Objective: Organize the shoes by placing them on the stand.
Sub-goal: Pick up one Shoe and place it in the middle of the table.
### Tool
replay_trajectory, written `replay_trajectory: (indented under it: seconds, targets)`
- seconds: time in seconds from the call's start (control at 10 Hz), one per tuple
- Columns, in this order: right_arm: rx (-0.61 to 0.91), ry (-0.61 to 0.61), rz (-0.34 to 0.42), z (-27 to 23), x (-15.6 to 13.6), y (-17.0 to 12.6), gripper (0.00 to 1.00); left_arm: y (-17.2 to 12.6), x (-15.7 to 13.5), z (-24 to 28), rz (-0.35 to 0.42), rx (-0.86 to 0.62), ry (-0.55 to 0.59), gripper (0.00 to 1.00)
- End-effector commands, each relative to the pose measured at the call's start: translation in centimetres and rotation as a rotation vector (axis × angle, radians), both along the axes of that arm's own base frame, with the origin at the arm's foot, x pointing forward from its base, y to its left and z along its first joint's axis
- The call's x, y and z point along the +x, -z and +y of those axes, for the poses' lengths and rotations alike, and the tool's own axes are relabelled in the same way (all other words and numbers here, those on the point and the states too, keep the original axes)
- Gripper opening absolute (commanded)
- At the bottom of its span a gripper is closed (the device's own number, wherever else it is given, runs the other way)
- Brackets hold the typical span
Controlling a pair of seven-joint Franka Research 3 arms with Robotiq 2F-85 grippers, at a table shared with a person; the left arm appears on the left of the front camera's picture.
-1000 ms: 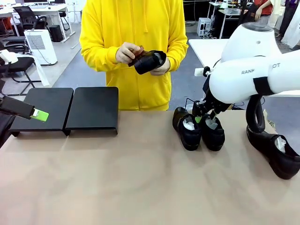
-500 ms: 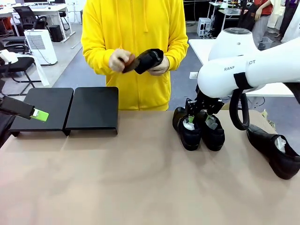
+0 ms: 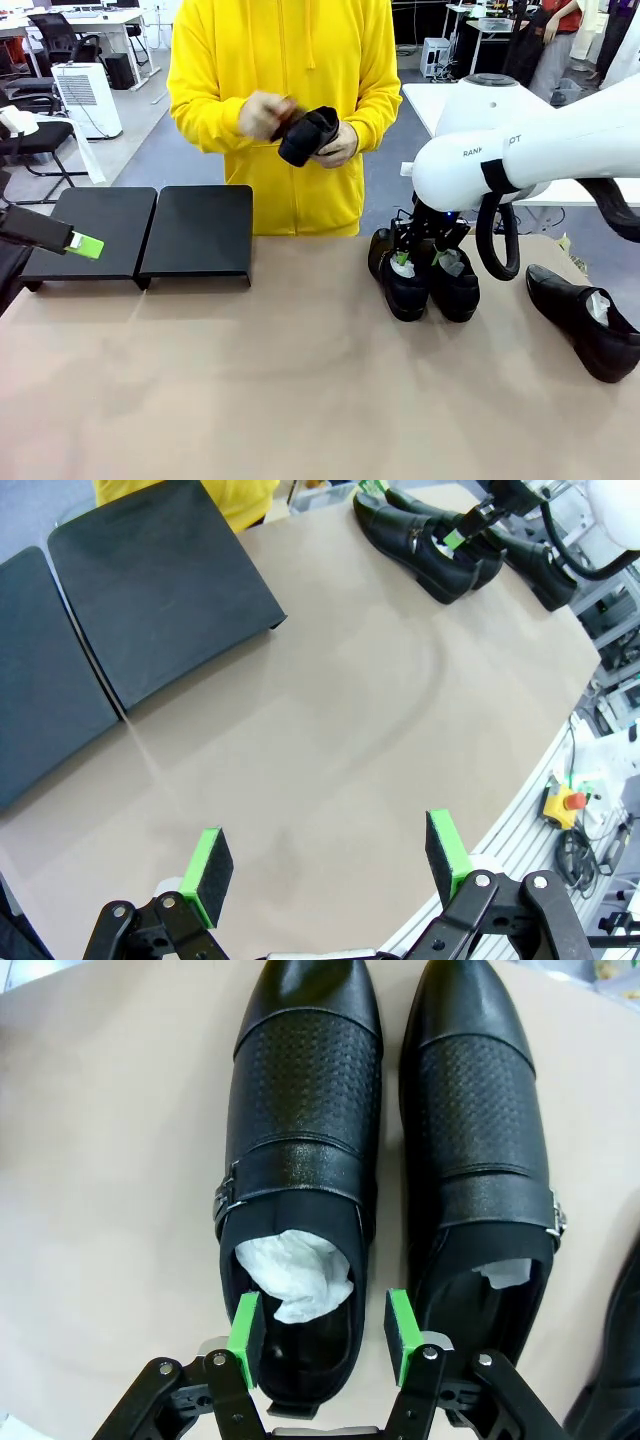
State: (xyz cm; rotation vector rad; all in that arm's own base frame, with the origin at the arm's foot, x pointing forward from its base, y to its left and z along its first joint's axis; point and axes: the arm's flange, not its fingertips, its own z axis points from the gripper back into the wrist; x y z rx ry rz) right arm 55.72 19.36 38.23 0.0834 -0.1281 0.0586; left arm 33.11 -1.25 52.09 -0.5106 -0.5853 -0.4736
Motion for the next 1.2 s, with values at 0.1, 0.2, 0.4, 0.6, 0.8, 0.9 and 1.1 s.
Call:
replay_trajectory:
  seconds: [0.1, 0.2, 0.4, 0.6, 0.8, 0.9, 1.1]
  targets:
    - [-0.040, 0.036, 0.002, 0.9, 1.1, 0.7, 0.64, -0.1, 0.0, 0.2, -0.008, -0.014, 0.020, 1.00]
    - [-0.035, 0.028, 0.017, 0.9, 1.2, 1.1, 0.64, -0.1, 0.0, 0.2, -0.008, -0.014, 0.020, 1.00]
    - [-0.042, 0.009, 0.030, 1.0, 1.1, 1.7, 0.57, -0.1, 0.0, 0.2, -0.008, -0.014, 0.020, 1.00]
    - [-0.045, -0.010, 0.039, 1.0, 0.9, 1.9, 0.24, -0.1, 0.0, 0.2, -0.008, -0.014, 0.020, 1.00]
    - [-0.062, -0.010, 0.059, 0.9, 0.9, 2.4, 0.00, -0.1, 0.0, 0.2, -0.008, -0.014, 0.020, 1.00]
    - [-0.070, -0.009, 0.070, 0.9, 0.9, 2.7, 0.00, -0.1, 0.0, 0.2, -0.008, -0.014, 0.020, 1.00]
    - [-0.096, -0.002, 0.097, 0.7, 1.1, 3.5, 0.00, -0.1, 0.0, 0.2, -0.008, -0.014, 0.020, 1.00]
